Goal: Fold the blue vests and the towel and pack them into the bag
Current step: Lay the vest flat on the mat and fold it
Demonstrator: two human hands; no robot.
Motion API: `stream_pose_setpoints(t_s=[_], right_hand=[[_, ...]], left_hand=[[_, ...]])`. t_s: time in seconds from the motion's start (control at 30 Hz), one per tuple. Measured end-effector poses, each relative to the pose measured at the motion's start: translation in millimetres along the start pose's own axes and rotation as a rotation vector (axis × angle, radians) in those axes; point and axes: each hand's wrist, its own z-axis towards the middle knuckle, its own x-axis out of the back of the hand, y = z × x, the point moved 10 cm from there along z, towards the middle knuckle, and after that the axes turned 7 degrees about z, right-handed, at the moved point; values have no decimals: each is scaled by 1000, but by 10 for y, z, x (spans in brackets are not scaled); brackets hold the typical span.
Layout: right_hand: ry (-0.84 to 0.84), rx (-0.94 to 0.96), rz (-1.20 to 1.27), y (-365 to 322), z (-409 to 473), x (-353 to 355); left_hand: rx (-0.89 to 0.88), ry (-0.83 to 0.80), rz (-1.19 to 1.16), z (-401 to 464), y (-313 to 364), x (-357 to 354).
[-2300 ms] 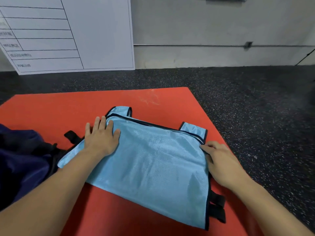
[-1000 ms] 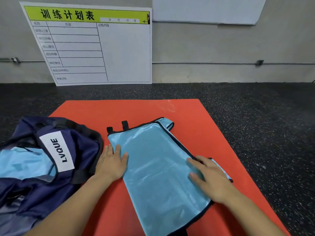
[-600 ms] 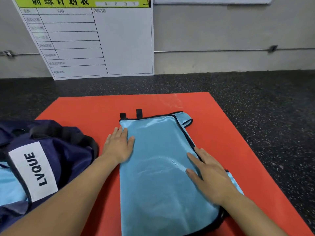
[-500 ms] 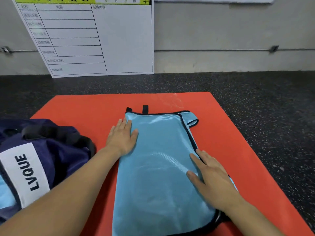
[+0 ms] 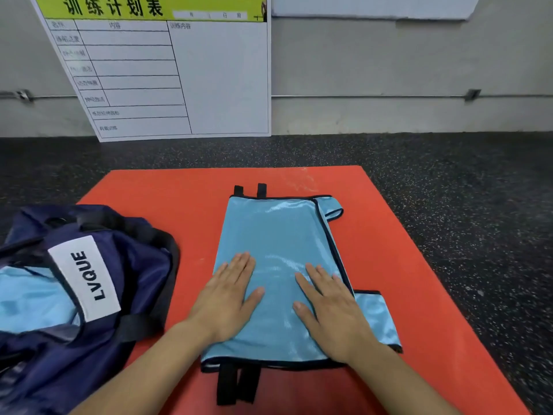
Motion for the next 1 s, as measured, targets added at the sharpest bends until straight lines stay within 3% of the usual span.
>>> stream_pose_setpoints(t_s=[0.13,0.33,0.63,0.83,1.0], right_hand=[[12,-41,15,181,-181,129],[-137,85,-28,97,-636,168],[-192,155,19,124,-1055,172],[-123,130,227,194,-1016,242],[3,139,280,304,-1010,385]], left_hand=[[-44,-33,29,-286,-101,-5],[-219,-67,-42,-963,83,106],[-218,-57,-42,-1552,114,90],[-112,167,-285,-1571,-112,233],[-112,294,-351,-1488,-161,410]])
